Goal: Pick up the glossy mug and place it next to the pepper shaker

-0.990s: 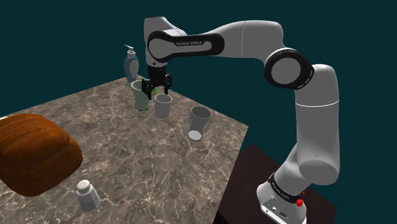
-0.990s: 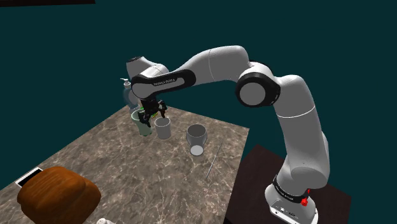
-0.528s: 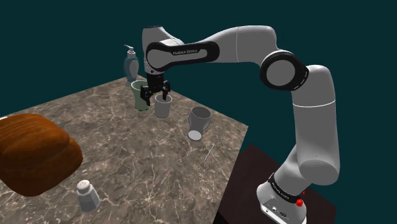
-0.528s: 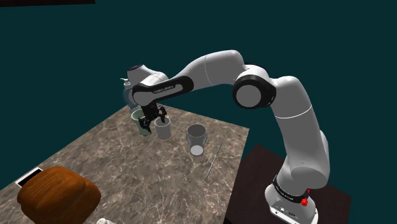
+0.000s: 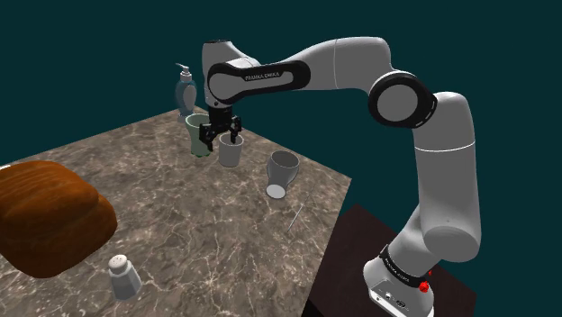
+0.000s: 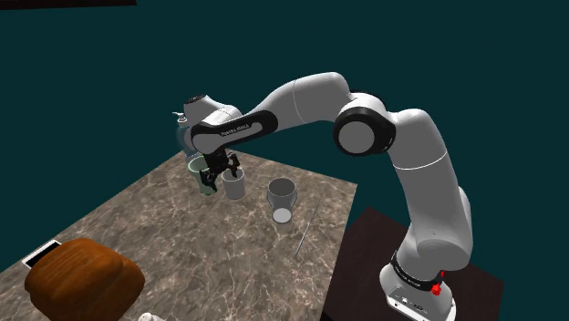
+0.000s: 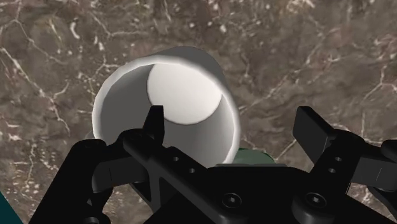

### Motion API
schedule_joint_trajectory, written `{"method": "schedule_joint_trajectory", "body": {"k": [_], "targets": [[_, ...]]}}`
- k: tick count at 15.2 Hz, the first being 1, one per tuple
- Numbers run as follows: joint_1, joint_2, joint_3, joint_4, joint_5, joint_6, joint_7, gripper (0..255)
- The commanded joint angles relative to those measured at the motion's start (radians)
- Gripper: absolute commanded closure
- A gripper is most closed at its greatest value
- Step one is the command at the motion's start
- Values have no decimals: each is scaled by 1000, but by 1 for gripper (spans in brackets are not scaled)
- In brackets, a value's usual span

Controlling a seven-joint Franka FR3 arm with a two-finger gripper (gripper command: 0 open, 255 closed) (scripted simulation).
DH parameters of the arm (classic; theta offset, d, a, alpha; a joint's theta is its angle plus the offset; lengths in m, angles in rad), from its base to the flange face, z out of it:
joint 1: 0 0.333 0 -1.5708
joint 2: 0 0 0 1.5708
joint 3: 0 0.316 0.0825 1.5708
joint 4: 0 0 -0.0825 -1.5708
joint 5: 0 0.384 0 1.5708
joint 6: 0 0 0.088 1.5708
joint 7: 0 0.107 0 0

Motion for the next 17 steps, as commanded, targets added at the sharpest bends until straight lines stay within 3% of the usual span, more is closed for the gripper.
{"method": "schedule_joint_trajectory", "body": {"k": [1,10,17], "targets": [[0,0,0,0,0,0,0,255],[0,0,0,0,0,0,0,255],[2,-22,3,59,6,-81,-7,255]]}}
